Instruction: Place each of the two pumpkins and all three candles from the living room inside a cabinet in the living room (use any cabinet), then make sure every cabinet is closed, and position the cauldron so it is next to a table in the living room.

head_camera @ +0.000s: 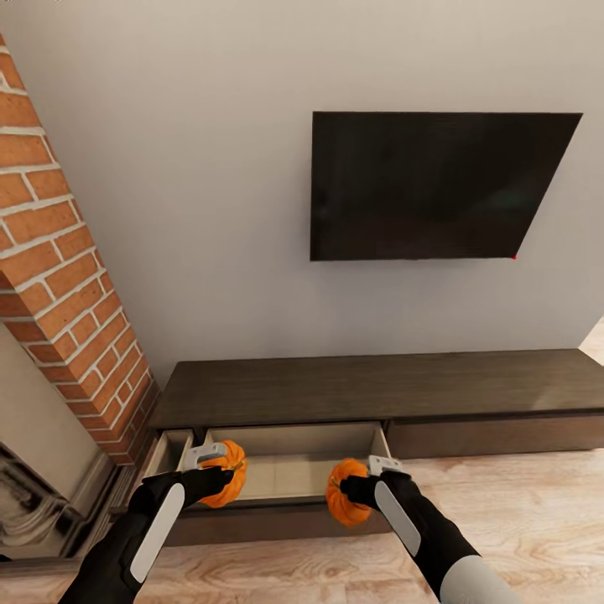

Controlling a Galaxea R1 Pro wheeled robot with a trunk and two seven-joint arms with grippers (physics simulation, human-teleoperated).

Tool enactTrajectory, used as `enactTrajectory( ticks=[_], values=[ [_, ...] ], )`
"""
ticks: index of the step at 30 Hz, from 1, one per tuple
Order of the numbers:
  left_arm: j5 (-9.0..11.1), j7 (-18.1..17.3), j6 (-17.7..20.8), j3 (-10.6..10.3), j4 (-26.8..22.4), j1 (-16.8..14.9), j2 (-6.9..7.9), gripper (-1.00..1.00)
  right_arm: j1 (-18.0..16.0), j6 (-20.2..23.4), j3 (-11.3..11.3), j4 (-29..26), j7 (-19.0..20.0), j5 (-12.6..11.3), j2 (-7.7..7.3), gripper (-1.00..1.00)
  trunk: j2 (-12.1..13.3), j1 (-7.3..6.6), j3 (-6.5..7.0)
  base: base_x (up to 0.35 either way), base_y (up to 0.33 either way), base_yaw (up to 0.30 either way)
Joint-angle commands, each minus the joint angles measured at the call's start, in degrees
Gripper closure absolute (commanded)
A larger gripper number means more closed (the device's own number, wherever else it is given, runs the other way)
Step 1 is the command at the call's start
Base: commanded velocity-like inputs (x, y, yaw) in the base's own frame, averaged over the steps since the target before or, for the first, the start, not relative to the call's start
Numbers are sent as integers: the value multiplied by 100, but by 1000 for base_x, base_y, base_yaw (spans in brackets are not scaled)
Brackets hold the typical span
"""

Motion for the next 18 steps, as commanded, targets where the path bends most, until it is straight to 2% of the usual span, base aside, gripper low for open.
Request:
enactTrajectory(
  ticks=[1,8,18],
  values=[
    [59,59,16,-15,-7,-3,6,100,-3,81,15,-106,-62,-49,-7,100,38,-22,12,0,0,0],
    [71,59,16,-17,23,-3,0,100,-3,192,12,-618,-53,-49,-49,100,318,-176,137,0,0,0],
    [83,83,16,-24,72,-3,-27,100,-3,195,17,-698,-46,-48,-17,100,719,-395,317,0,0,0]
  ],
)
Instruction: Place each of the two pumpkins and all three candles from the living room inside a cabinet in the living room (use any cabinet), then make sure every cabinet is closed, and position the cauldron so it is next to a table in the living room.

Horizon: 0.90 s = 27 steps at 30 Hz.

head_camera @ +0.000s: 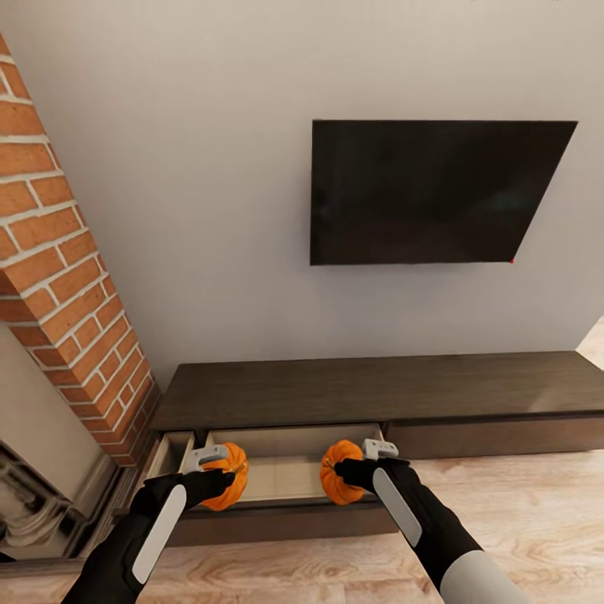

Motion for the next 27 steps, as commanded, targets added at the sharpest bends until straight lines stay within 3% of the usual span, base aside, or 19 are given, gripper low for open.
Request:
enactTrajectory(
  ticks=[1,8,10,12,15,27],
  values=[
    [60,66,15,-16,3,-4,6,100,-4,10,15,-8,-61,-60,-1,100,37,-22,12,0,0,0],
    [8,194,2,-24,449,-38,-3,100,-4,8,17,-9,-59,-61,2,100,317,-176,137,0,0,0],
    [14,613,-10,-24,606,-49,-36,100,-4,5,17,-9,-59,-61,2,100,398,-219,173,0,0,0],
    [12,1130,-30,-24,660,-52,-189,100,-4,3,17,-9,-59,-61,5,100,478,-263,209,0,0,0],
    [19,1398,-41,-24,684,-50,-299,100,-4,0,23,-9,-59,-61,5,100,598,-329,263,0,0,0],
    [14,1453,-46,-73,644,-48,-355,100,-4,-7,31,-7,-59,-61,11,100,638,-351,281,18,12,0]
  ],
)
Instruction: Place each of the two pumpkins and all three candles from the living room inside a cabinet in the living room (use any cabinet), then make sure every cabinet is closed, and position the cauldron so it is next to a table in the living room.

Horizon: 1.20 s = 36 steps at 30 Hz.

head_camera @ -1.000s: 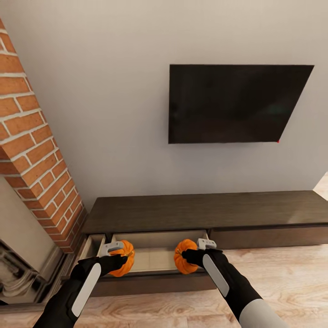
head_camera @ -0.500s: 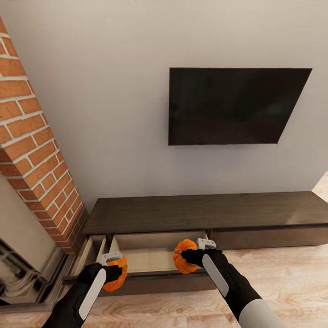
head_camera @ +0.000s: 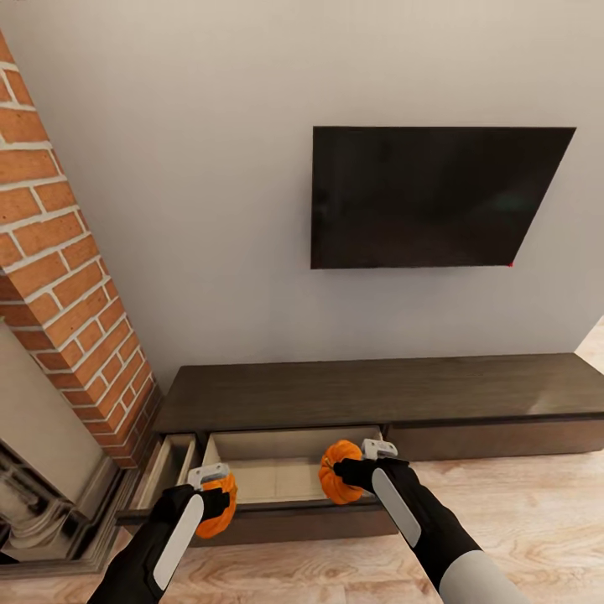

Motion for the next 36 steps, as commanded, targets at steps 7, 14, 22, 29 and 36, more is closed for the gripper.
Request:
enactTrajectory(
  ticks=[7,14,22,29,36],
  values=[
    [44,51,15,-13,18,-4,1,100,-5,9,17,-7,-61,-60,-2,100,-6,2,-7,125,86,0],
    [44,40,17,-13,19,-4,2,100,-5,9,17,-3,-61,-59,-7,100,-6,2,-7,185,85,0],
    [44,42,15,-13,23,-4,2,100,-5,-22,17,-1,-45,-59,-8,100,-6,2,-7,167,-107,0],
    [44,45,15,-13,28,-4,2,100,-5,-40,17,-5,-49,-59,-10,100,-6,2,-4,14,-13,26],
    [52,46,12,-13,33,-4,2,100,-5,-51,16,-2,-45,-58,-11,100,-6,2,3,65,-1,94]
  ],
)
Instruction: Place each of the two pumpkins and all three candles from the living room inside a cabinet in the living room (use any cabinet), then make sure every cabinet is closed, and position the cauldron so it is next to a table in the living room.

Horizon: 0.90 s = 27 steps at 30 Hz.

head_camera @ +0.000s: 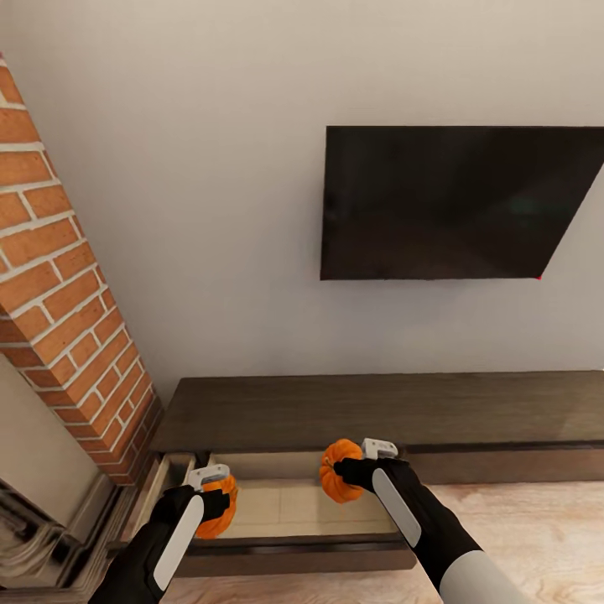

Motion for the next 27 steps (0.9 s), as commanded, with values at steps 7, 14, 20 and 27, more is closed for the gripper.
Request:
enactTrajectory(
  ticks=[7,14,20,27],
  values=[
    [58,57,6,-8,-3,-4,2,100,-5,3,13,-8,-58,-62,-4,100,-6,3,-7,134,-14,5],
    [58,52,-11,-1,-8,-4,2,100,-5,-5,14,-6,-53,-62,-3,100,-6,3,-7,39,-33,0],
    [66,51,-74,-4,8,-10,-20,100,-5,-4,31,206,-106,-47,5,100,-6,3,-7,2,-2,0],
    [63,53,-394,-22,551,-380,-285,100,-5,-39,42,404,-126,-6,14,100,-6,3,-7,0,0,0]
  ],
)
